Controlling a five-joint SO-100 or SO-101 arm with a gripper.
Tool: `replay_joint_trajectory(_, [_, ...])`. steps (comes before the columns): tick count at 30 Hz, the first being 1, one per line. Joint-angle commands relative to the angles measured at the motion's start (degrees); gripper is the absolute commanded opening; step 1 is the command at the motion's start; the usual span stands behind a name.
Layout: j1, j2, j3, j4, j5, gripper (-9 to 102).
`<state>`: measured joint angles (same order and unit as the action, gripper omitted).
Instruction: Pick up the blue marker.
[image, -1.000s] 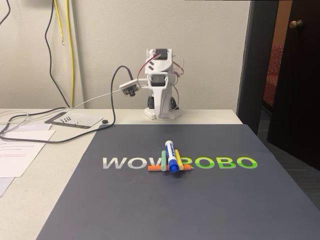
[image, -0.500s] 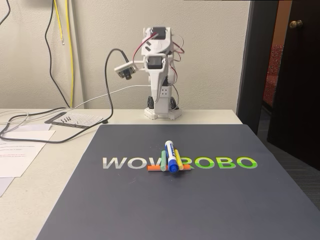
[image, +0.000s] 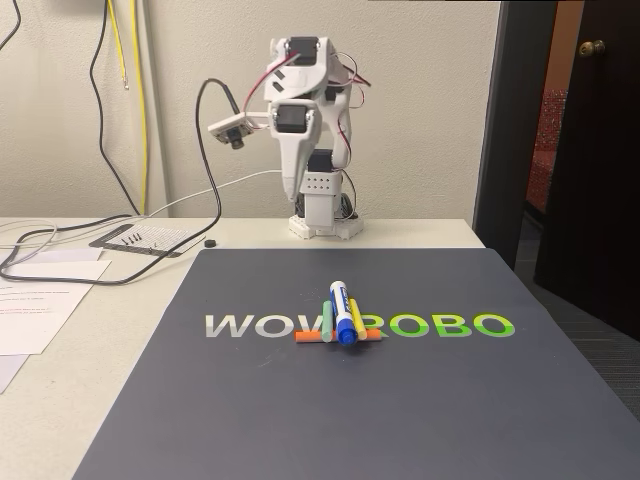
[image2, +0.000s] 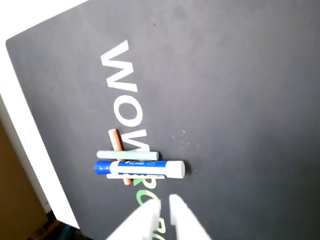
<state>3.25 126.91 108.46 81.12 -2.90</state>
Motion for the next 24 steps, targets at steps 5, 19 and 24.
replay_joint_trajectory(5, [1.0,-11.4,-15.5,4.0,-0.7,2])
replay_joint_trajectory(19, [1.3,-23.8,-22.8,0.4,-1.6,0])
replay_joint_trajectory(24, [0.4,-29.3,-33.1,7.1,-2.2,0])
